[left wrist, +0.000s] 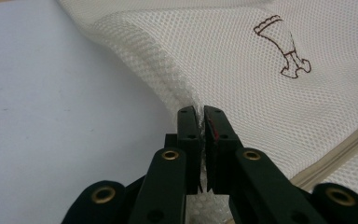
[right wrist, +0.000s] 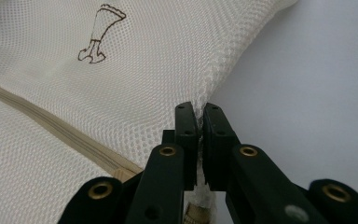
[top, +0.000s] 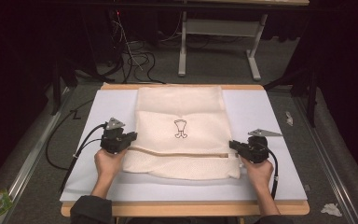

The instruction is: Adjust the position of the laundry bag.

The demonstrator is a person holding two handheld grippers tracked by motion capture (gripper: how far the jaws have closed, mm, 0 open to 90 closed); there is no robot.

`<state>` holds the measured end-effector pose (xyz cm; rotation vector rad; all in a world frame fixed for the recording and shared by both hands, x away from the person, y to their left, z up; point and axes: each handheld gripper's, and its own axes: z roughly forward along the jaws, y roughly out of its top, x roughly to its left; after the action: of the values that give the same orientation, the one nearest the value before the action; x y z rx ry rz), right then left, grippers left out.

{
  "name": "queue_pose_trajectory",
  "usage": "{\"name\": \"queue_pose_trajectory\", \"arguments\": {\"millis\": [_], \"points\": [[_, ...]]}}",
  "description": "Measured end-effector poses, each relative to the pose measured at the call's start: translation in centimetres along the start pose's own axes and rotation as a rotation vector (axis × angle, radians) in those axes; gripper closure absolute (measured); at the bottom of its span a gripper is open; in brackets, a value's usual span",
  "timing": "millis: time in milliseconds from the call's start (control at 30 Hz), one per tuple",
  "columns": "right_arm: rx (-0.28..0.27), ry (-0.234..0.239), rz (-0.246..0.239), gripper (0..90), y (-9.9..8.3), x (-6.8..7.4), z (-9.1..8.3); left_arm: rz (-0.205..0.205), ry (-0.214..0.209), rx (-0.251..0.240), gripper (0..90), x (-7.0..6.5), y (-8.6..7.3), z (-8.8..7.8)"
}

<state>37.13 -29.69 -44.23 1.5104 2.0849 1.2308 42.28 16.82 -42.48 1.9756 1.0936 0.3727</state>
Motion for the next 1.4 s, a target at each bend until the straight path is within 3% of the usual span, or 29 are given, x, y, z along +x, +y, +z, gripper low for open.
{"name": "queue_pose_trajectory", "arguments": {"millis": [200, 333, 633, 1267, 1400], "points": [[-0.008, -0.013, 0.009, 87.3, -0.4, -0.6, -0.8, 0.036, 0.001, 0.019, 85.6, -1.1, 0.3, 0.7], [0.002, -0.031, 0.011, 87.2, -0.9, -1.3, -1.5, 0.031, -0.014, 0.019, 85.6, -1.5, 0.4, 1.3], [-0.004, -0.060, 0.019, 87.2, -1.5, -2.4, -2.5, 0.064, -0.021, 0.021, 85.6, -3.0, 0.5, 2.5], [0.043, -0.084, 0.023, 84.7, -2.6, -3.1, -2.1, 0.084, -0.016, 0.050, 82.5, -3.5, -0.5, 3.3], [0.045, -0.085, 0.020, 84.8, -2.6, -3.1, -2.1, 0.066, -0.027, 0.065, 82.5, -3.2, -0.9, 3.3]]}}
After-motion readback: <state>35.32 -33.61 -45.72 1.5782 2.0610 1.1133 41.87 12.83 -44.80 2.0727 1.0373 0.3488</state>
